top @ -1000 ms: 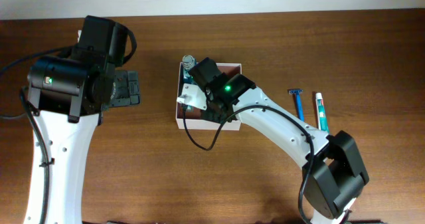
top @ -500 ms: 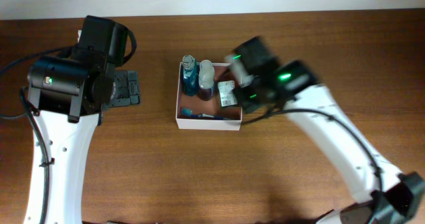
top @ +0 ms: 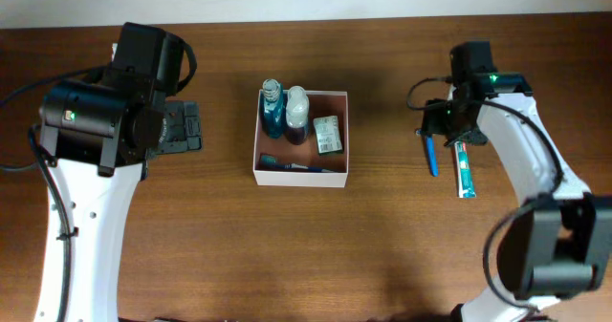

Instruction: Pack container

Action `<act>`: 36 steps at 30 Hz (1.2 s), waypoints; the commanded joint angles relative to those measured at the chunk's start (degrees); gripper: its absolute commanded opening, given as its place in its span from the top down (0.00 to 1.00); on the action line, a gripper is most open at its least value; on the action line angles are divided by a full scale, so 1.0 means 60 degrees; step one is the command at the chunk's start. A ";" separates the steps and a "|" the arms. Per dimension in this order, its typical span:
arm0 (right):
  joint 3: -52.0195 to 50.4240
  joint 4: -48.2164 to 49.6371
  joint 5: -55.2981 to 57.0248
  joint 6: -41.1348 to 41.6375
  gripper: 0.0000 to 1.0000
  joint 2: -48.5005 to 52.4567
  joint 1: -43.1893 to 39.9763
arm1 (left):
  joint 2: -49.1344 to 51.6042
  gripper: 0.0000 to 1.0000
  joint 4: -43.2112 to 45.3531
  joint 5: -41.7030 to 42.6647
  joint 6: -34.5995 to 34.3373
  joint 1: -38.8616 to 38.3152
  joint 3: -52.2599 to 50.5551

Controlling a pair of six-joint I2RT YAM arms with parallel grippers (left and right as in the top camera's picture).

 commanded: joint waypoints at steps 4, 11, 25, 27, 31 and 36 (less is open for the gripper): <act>-0.0324 0.0608 -0.0506 -0.0703 0.28 0.1024 -0.0047 | -0.0142 0.01 -0.0004 -0.0135 0.0073 0.0033 0.0025; -0.0324 0.1031 -0.0463 -0.0696 0.52 0.2084 -0.0036 | -0.0142 0.01 -0.0004 -0.0135 0.0069 0.0033 0.0025; -0.0211 0.0535 -0.0441 -0.0696 0.96 0.2222 -0.0033 | -0.0142 0.01 -0.0004 -0.0135 0.0069 0.0033 0.0025; -0.0036 0.0291 -0.0466 -0.0692 0.96 0.1865 0.0033 | -0.0142 0.01 -0.0004 -0.0135 0.0073 0.0033 0.0025; 0.0495 -0.0273 -0.0627 -0.0692 0.96 0.0648 0.0543 | -0.0142 0.01 -0.0004 -0.0135 0.0069 0.0033 0.0025; 0.1300 -0.0951 -0.1096 -0.1577 0.96 -0.1596 0.2765 | -0.0142 0.01 -0.0004 -0.0135 0.0073 0.0033 0.0025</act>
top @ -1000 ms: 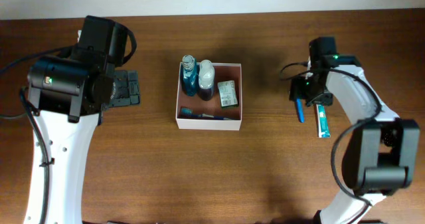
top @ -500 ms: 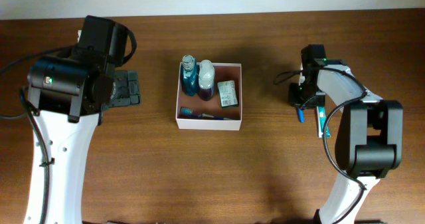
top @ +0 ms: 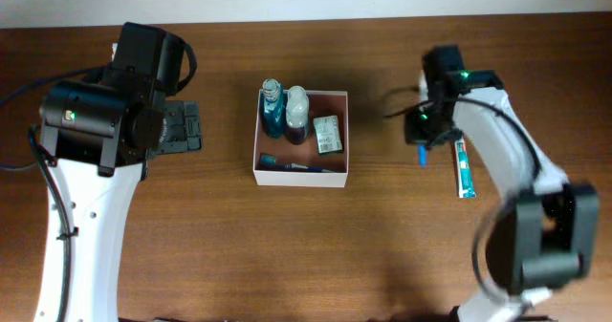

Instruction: Pack container

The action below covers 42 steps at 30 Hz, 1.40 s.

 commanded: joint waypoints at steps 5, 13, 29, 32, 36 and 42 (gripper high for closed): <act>0.0630 0.0062 -0.0455 -0.2656 0.96 -0.2248 0.3832 | -0.0142 0.01 0.0000 -0.0135 0.0073 0.0033 0.0025; 0.0335 0.1698 0.0787 -0.5625 0.96 -0.0321 0.5293 | -0.0142 0.01 0.0000 -0.0135 0.0073 0.0033 0.0025; 0.0969 0.0860 0.1428 -0.2871 0.36 -0.1592 0.4641 | -0.0142 0.00 0.0000 -0.0135 0.0073 0.0033 0.0025; 0.0965 0.0306 0.1461 -0.1599 0.36 -0.2080 0.3628 | -0.0142 0.01 0.0000 -0.0135 0.0073 0.0033 0.0025; 0.0845 -0.0331 0.1392 -0.0444 0.36 -0.2011 0.1322 | -0.0142 0.01 0.0000 -0.0135 0.0073 0.0033 0.0025; 0.0011 -0.0015 0.0769 -0.0423 0.36 -0.1271 -0.1235 | -0.0142 0.01 0.0000 -0.0135 0.0069 0.0033 0.0025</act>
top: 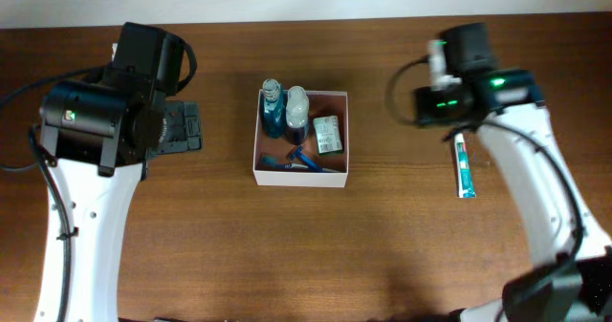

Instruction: Pack container

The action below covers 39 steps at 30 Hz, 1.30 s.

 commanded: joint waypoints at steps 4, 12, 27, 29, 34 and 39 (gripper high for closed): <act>-0.0918 0.0678 -0.0845 0.0441 0.35 0.1359 -0.1927 | -0.0142 0.01 -0.0007 -0.0135 0.0073 0.0033 0.0025; -0.0936 0.0710 -0.1060 0.0379 0.39 0.3169 -0.2514 | -0.0142 0.01 -0.0011 -0.0135 0.0073 0.0033 0.0025; -0.1016 0.0506 -0.1016 0.0342 0.86 0.4605 -0.2441 | -0.0142 0.01 -0.0007 -0.0135 0.0073 -0.0102 0.0025; -0.1002 0.0339 -0.1053 0.0339 0.95 0.4557 -0.2441 | -0.0142 0.01 -0.0007 -0.0135 0.0073 -0.0102 0.0025; -0.0987 0.0157 -0.1694 0.0342 0.96 0.3599 -0.2189 | -0.0142 0.01 -0.0007 -0.0135 0.0069 -0.0102 0.0025; -0.0976 0.0124 -0.2707 0.0331 0.96 0.1450 -0.1111 | -0.0142 0.01 -0.0011 -0.0135 0.0073 -0.0102 0.0025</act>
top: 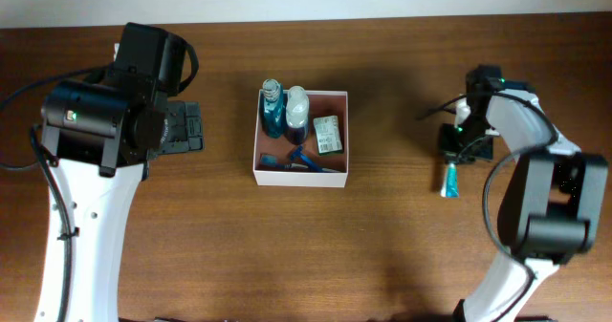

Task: Pack container
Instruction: 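Grasp the Colgate toothpaste tube with the right gripper, then lay the toothpaste tube into the box and release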

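Note:
The white box [254, 136] stands mid-table and holds a blue bottle [273, 112], a white bottle [297, 115], a green packet [327, 134], a blue toothbrush [287, 167] and a blue razor [303, 155]. To the right of the box, my right gripper [457, 148] is down on the toothpaste tube [448, 181]. It looks shut on the tube, whose lower end sticks out beneath the fingers. My left gripper [184, 129] rests on the table to the left of the box, away from everything; its jaws are too dark to read.
The left arm's white body [91, 169] covers the table's left side. The right arm [535, 198] runs down the right edge. A pale wall edge borders the table's far side.
My right gripper has moved from behind the toothpaste tube down onto it. The tube now sits a little left of where it lay and is mostly covered. The left arm has not moved.
My right gripper was at a blue razor lying beside the toothpaste tube. It then held the razor nearer the box. Later the razor lay inside the box and the gripper was back on the right. Now it is on the tube.

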Action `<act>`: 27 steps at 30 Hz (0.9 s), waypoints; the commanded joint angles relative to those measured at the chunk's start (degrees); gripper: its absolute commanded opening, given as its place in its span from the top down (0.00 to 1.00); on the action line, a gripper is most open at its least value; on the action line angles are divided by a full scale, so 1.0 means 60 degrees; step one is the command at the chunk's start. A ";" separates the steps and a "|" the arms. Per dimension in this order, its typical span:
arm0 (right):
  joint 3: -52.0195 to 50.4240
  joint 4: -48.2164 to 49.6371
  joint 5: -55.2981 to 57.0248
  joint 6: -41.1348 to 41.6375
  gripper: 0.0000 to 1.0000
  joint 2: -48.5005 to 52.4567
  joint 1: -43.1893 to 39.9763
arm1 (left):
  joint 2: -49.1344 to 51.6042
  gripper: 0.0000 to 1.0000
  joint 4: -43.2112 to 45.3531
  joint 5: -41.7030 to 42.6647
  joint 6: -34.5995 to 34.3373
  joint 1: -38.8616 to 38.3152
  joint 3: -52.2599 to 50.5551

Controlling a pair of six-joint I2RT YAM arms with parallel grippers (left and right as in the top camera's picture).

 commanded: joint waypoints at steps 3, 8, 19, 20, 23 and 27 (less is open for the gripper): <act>0.0073 0.0018 -0.1308 -0.0204 0.96 -0.3049 0.1869 | -0.0142 0.00 -0.0004 -0.0138 0.0073 -0.0036 0.0025; 0.0073 0.0532 -0.1293 -0.2346 0.96 -0.4284 0.4426 | -0.0142 0.01 -0.0004 -0.0138 0.0073 -0.0036 0.0025; 0.0069 0.2626 -0.0350 -0.7847 0.96 -0.2951 0.7085 | -0.0142 0.01 -0.0004 -0.0138 0.0073 -0.0029 0.0025; 0.0069 0.2936 -0.0204 -0.7865 0.96 -0.2758 0.7074 | -0.0142 0.01 -0.0004 -0.0138 0.0073 -0.0029 0.0025; 0.0069 0.3843 0.0007 -0.7865 0.96 -0.2014 0.6900 | -0.0142 0.01 -0.0004 -0.0138 0.0069 -0.0029 0.0025; 0.0069 0.3996 0.0000 -0.7854 0.90 -0.1712 0.6900 | -0.0142 0.01 -0.0004 -0.0138 0.0073 -0.0029 0.0025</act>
